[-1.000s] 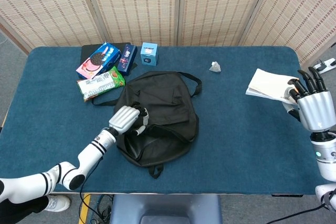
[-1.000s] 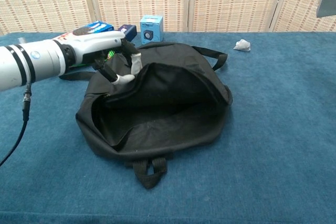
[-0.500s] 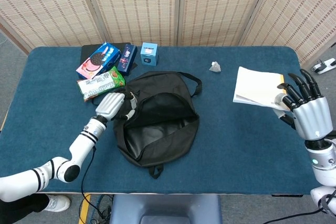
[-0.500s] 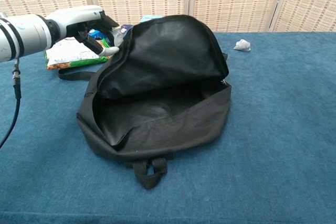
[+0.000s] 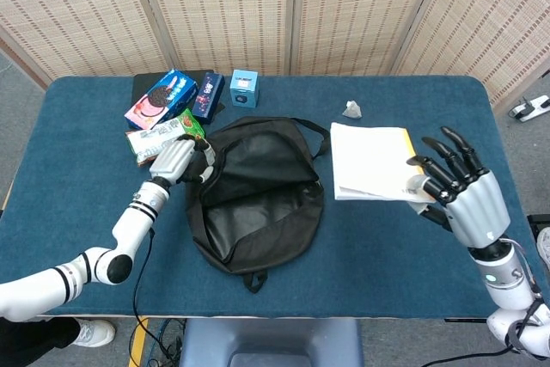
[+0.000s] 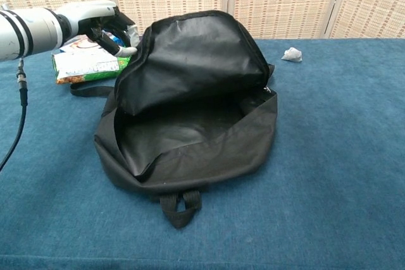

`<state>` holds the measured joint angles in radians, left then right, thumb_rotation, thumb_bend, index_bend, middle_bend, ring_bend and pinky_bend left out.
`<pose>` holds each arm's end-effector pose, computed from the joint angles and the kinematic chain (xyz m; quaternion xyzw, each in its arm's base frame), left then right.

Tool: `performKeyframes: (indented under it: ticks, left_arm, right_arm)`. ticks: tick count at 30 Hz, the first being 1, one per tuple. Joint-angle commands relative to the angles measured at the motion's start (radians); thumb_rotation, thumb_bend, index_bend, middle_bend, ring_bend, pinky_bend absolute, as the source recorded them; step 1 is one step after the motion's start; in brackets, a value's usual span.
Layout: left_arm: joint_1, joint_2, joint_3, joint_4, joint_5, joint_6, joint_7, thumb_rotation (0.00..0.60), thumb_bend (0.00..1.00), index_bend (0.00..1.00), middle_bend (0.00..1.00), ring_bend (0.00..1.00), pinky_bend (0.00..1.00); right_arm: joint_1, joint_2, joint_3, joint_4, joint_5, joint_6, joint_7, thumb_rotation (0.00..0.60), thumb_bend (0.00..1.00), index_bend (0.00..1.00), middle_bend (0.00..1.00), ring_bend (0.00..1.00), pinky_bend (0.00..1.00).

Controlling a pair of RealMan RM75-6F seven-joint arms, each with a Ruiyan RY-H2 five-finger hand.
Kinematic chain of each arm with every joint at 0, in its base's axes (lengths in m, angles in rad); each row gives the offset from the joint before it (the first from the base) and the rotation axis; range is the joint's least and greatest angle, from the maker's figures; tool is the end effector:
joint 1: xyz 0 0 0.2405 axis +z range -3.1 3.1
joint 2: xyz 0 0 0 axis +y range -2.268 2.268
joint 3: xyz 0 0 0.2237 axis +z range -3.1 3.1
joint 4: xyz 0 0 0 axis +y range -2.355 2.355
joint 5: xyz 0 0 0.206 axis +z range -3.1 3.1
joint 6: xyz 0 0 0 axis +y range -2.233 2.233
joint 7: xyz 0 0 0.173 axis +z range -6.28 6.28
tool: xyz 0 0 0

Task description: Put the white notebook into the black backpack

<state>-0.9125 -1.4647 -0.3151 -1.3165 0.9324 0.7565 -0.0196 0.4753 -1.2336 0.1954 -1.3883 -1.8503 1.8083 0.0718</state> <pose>-0.0992 0.4301 0.0229 -0.6513 -0.4943 -0.4309 0.3818 -0.1270 -0.2810 0.1807 0.6148 -0.0500 0.6582 0.4315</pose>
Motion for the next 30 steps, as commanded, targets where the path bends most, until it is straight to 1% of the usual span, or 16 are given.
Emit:
performKeyframes:
  ticks: [1,4,9,15,24,30]
  left_arm:
    - [-0.005,0.001,-0.001,0.002,-0.010,-0.004,0.007,0.600,0.55,0.82,0.38,0.31,0.13]
    - [-0.011,0.001,-0.004,0.005,-0.022,-0.007,0.016,0.600,0.55,0.82,0.38,0.31,0.13]
    - [-0.019,0.006,-0.011,0.004,-0.041,-0.009,0.026,0.600,0.55,0.82,0.38,0.31,0.13]
    - [-0.026,0.016,-0.012,-0.006,-0.060,-0.010,0.044,0.600,0.55,0.82,0.38,0.31,0.13]
    - [-0.039,0.018,-0.015,0.006,-0.093,-0.017,0.059,0.600,0.55,0.81,0.38,0.31,0.13]
    - [-0.051,0.018,-0.020,0.022,-0.126,-0.031,0.064,0.600,0.55,0.82,0.38,0.31,0.13]
  right_arm:
    - [0.032,-0.023,-0.012,-0.032,-0.036,-0.033,-0.006,0.600,0.51,0.71,0.43,0.21,0.12]
    - [0.063,-0.050,-0.020,-0.058,-0.058,-0.070,0.001,0.600,0.51,0.71,0.43,0.21,0.12]
    - [0.116,-0.104,-0.031,-0.068,-0.090,-0.141,-0.004,0.600,0.51,0.71,0.43,0.21,0.12]
    - [0.171,-0.185,-0.046,-0.043,-0.093,-0.220,0.006,0.600,0.51,0.71,0.43,0.22,0.12]
    - [0.206,-0.258,-0.085,-0.012,-0.100,-0.283,0.021,0.600,0.51,0.71,0.44,0.22,0.12]
    - [0.239,-0.319,-0.104,0.042,-0.097,-0.345,0.004,0.600,0.51,0.71,0.44,0.22,0.12]
